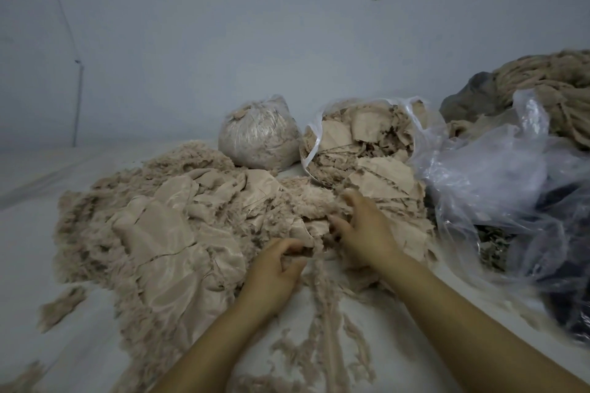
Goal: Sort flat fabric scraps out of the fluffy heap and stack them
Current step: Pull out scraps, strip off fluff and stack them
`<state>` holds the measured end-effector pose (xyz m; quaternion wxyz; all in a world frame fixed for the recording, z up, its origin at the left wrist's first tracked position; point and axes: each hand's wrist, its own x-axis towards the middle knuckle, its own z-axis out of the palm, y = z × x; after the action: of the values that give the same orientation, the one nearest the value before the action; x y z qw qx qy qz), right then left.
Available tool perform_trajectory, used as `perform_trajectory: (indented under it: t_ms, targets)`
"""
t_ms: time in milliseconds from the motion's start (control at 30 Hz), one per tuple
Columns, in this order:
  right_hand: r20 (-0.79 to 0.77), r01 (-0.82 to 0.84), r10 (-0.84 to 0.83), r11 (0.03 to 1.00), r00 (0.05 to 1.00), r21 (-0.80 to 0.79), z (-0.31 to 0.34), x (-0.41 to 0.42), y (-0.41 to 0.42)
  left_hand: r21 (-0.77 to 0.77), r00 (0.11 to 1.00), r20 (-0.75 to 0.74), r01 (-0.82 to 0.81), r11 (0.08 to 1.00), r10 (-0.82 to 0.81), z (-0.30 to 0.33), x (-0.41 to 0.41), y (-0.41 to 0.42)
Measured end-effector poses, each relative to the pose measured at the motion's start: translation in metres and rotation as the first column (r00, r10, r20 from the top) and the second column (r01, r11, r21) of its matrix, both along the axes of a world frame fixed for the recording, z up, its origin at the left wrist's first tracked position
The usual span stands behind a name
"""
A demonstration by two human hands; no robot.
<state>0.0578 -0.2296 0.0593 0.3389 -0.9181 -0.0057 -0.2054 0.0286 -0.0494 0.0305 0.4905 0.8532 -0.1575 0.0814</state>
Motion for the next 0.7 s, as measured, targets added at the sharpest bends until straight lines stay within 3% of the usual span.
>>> perform_trajectory:
  t_ms: [100,167,233,267,333,400,500,567,633,700]
  targets:
    - [-0.081,-0.045,0.038,0.996,0.996,-0.082,0.009,0.024,0.008,-0.003,0.998,-0.029,0.052,0.999,-0.052,0.001,0.001,-0.001]
    - [-0.013,-0.061,0.061,0.998,0.998,-0.011,0.017,0.025,0.017,-0.058,0.990,-0.114,0.073,0.996,-0.080,0.000,0.001,-0.002]
    - [0.086,-0.189,0.180,0.976,0.980,0.112,0.013,0.016,0.033,-0.290,0.962,-0.238,0.058,0.955,-0.131,0.004,-0.001,-0.002]
    - [0.125,-0.306,0.289,0.942,0.949,0.139,0.009,0.007,0.044,-0.465,0.930,-0.312,0.027,0.885,-0.193,0.009,0.001,0.000]
    - [0.162,-0.537,0.523,0.842,0.836,0.048,-0.003,-0.017,0.061,-0.731,0.858,-0.396,-0.078,0.678,-0.328,0.018,0.008,0.010]
    - [0.147,-0.612,0.606,0.791,0.781,-0.011,-0.017,-0.030,0.062,-0.829,0.840,-0.402,-0.165,0.535,-0.364,0.027,0.014,0.019]
    - [0.049,-0.566,0.564,0.819,0.824,0.088,-0.027,-0.034,0.044,-0.841,0.875,-0.411,-0.256,0.476,-0.255,0.025,0.015,0.024]
    - [-0.051,-0.475,0.526,0.801,0.849,0.364,-0.027,-0.036,0.041,-0.847,0.878,-0.405,-0.255,0.466,-0.256,0.021,0.013,0.022]
    - [-0.159,-0.205,0.491,0.606,0.857,0.769,-0.026,-0.032,0.042,-0.846,0.869,-0.366,-0.162,0.507,-0.333,0.018,0.008,0.019]
    - [-0.214,0.017,0.490,0.376,0.845,0.926,-0.025,-0.027,0.040,-0.797,0.861,-0.376,-0.111,0.594,-0.343,0.015,0.005,0.018]
